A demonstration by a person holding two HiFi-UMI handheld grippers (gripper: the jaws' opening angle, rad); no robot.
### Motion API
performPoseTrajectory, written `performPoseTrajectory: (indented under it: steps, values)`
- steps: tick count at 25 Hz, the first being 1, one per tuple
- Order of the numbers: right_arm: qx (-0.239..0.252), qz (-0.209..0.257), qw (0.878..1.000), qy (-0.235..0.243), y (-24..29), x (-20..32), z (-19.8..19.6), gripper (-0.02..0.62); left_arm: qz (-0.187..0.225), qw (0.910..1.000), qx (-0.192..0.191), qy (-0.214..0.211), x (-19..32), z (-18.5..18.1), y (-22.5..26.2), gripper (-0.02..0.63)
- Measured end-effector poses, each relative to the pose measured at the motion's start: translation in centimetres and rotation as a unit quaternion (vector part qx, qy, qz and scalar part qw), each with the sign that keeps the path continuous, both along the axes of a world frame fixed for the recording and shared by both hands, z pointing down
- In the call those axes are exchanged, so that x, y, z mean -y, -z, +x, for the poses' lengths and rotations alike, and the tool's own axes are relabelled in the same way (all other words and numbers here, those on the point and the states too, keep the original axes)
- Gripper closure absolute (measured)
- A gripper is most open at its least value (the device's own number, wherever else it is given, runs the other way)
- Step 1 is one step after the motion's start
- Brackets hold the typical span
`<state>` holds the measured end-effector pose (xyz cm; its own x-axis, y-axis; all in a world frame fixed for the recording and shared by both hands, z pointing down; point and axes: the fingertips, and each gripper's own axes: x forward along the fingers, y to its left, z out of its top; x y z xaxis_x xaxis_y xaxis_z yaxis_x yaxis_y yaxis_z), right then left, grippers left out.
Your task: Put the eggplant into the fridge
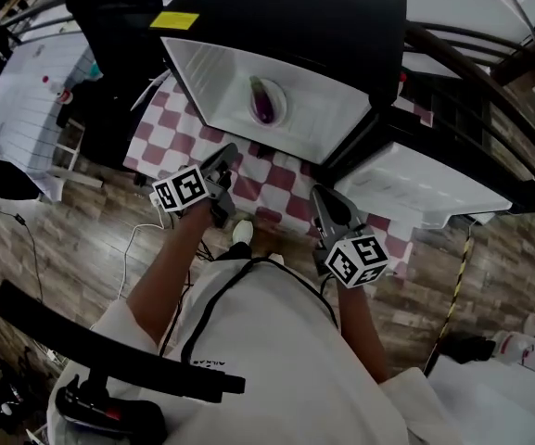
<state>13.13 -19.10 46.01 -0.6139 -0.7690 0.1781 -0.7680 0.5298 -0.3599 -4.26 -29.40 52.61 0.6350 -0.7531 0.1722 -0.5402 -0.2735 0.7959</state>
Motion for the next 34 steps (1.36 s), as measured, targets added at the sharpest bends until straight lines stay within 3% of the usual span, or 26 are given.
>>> performPoseTrajectory:
  steps: [9,19,34]
  values:
    - [0.001,0.015,1.000,0.023,0.9,-3.1,1.6,0.589,0.070,0.9950,0.071,-0.009,-7.2,1.0,4.6,0.600]
    - [-0.010,0.035,0.999,0.033,2.2,-5.7,2.9,0.589,0.129,0.9813,0.141,-0.023,-13.4,2.5,7.7,0.600]
    - [-0.017,0.039,0.998,0.037,2.0,-6.0,3.2,0.589,0.151,0.9746,0.160,-0.040,-13.8,4.2,8.2,0.600]
